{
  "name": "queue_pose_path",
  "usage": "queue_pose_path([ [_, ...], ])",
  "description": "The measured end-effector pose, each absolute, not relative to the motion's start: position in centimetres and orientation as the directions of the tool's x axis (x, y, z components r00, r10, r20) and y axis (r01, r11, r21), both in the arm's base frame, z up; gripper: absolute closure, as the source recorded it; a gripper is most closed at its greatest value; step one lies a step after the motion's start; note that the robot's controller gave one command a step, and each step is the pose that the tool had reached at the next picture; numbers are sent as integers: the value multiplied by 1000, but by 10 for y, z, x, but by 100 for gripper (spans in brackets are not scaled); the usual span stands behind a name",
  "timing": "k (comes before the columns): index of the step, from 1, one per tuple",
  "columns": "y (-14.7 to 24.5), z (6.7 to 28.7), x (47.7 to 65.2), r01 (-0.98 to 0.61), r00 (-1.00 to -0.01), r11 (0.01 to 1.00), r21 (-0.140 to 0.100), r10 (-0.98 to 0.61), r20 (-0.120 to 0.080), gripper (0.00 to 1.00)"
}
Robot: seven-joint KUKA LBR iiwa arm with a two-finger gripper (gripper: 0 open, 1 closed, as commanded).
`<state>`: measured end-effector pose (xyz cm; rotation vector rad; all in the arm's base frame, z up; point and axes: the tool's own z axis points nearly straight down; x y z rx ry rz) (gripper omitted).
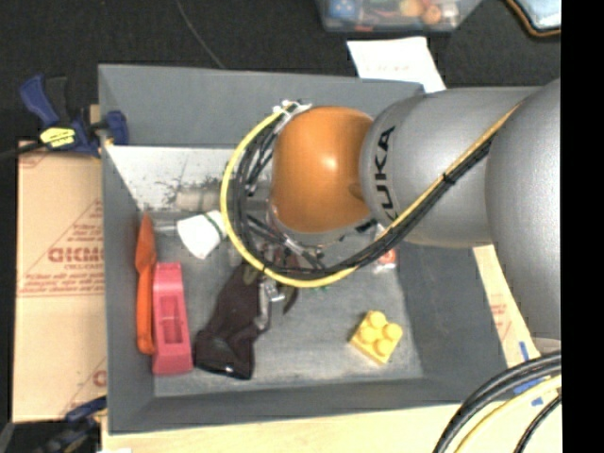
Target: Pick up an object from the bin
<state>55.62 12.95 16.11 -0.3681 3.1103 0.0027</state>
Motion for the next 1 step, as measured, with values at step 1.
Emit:
queue_pose_path([
  [1, 144, 126, 560, -696, -718, 718, -1, -696, 0, 0],
])
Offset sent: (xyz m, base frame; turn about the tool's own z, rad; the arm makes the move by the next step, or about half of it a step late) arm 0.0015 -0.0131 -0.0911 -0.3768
